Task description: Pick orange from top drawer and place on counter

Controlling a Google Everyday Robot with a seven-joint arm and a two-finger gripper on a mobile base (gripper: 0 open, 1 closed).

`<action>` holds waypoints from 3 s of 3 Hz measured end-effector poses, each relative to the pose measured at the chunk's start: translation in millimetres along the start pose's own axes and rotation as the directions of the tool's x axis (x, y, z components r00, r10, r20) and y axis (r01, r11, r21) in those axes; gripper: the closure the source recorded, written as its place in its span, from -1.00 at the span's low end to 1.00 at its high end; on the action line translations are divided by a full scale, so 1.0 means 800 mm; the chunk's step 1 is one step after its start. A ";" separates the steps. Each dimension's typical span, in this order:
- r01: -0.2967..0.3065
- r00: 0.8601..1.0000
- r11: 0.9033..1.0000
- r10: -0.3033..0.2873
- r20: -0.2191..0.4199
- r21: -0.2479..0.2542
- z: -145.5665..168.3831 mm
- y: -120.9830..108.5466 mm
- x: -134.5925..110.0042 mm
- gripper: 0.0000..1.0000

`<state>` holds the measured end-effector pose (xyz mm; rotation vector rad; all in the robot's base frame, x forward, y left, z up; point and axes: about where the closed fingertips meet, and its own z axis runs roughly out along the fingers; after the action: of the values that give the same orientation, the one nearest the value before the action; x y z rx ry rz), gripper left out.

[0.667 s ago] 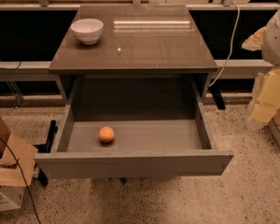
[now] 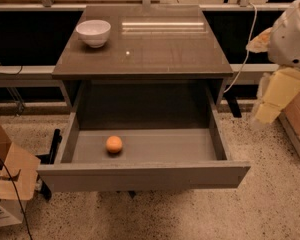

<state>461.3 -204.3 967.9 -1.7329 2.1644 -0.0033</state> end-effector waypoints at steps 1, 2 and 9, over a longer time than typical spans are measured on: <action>0.000 1.000 1.000 0.000 0.007 -0.007 0.004 -0.001 -0.001 -1.00; -0.009 1.000 1.000 0.009 -0.014 -0.001 0.013 -0.004 0.000 -1.00; 0.127 0.839 0.979 -0.020 0.544 -0.159 0.365 -0.039 -0.258 -1.00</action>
Offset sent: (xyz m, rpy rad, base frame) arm 0.0079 -0.0015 -0.0155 -0.0398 0.0125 -0.0372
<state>609.7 47.9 760.7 -1.6550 1.7162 0.6197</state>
